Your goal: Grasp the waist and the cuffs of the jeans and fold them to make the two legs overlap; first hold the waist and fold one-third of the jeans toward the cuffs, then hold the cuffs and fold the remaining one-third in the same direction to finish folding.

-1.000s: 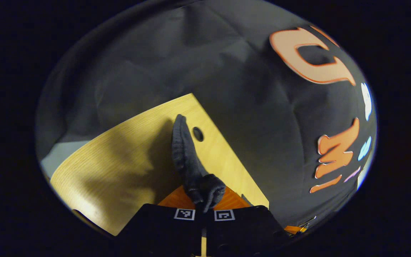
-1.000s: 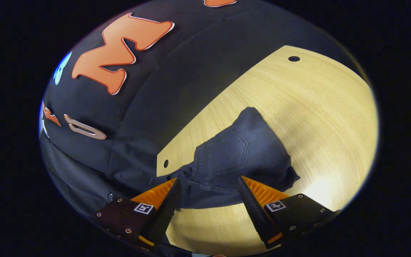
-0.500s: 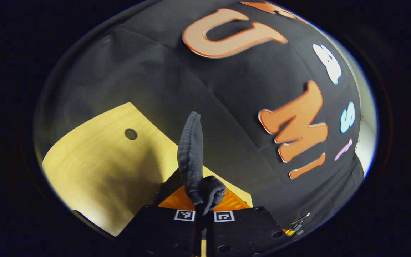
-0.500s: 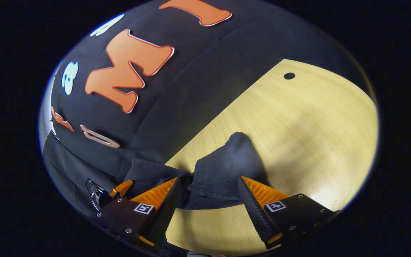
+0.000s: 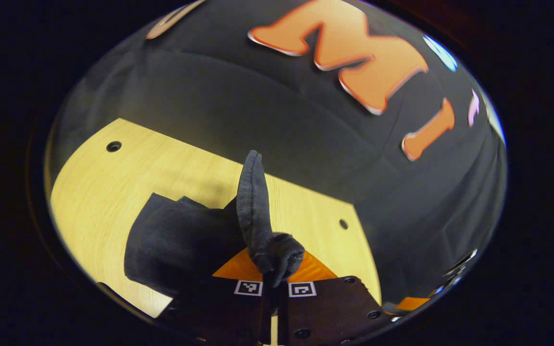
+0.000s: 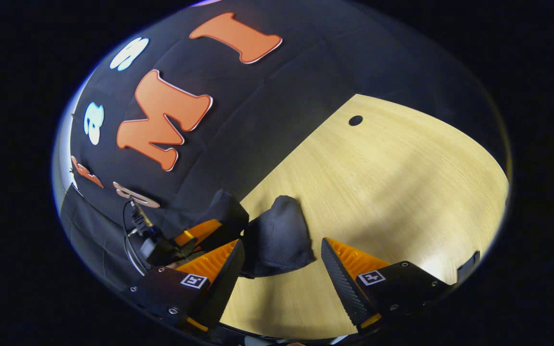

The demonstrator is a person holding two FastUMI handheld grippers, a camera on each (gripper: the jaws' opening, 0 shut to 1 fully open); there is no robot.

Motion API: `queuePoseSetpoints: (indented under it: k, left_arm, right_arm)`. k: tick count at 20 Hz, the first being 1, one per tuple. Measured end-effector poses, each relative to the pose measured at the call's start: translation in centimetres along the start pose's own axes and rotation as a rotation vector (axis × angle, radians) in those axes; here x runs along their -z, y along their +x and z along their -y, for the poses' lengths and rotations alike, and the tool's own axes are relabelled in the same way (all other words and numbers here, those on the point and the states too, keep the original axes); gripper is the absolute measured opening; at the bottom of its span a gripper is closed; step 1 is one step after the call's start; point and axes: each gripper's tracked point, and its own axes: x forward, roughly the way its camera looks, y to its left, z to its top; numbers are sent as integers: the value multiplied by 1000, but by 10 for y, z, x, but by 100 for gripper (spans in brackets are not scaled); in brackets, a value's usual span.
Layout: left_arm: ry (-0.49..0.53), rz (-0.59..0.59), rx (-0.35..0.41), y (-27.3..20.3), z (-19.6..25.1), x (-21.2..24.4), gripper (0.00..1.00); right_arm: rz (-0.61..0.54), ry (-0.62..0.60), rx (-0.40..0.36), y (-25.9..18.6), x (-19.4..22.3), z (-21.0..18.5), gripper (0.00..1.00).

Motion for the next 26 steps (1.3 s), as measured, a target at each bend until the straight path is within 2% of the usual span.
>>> queuePoseSetpoints:
  k: [3,6,8,9,11,12,13,15,17,20,22,26]
  left_arm:
    - [104,-44,-94,20,6,38,6]
    - [89,-122,-177,43,0,83,6]
    - [88,-128,-189,51,1,92,11]
    - [88,-115,-170,53,9,92,12]
    - [71,-104,-113,54,32,97,71]
    - [93,-84,-141,45,33,91,100]
    - [105,-83,-132,44,42,94,98]
    - [78,-80,-55,24,72,97,98]
    - [60,-35,21,-10,97,91,98]
    - [112,71,80,-77,113,69,98]
    - [129,153,91,-131,113,52,98]
    - [83,309,87,-211,86,11,98]
  right_arm:
    - [17,18,31,-19,-6,28,98]
    - [36,30,39,-38,-12,43,98]
    - [35,30,46,-49,-13,53,98]
    - [36,24,51,-55,-13,57,98]
    - [33,11,60,-69,-12,65,98]
    - [28,3,57,-76,-12,65,98]
    - [29,-11,53,-82,-13,65,98]
    - [33,-59,49,-92,-15,63,98]
    - [47,-117,59,-100,-19,64,98]
    - [90,-193,64,-108,-29,47,98]
    - [135,-280,54,-109,-34,21,98]
    - [242,-502,37,-108,-38,-42,98]
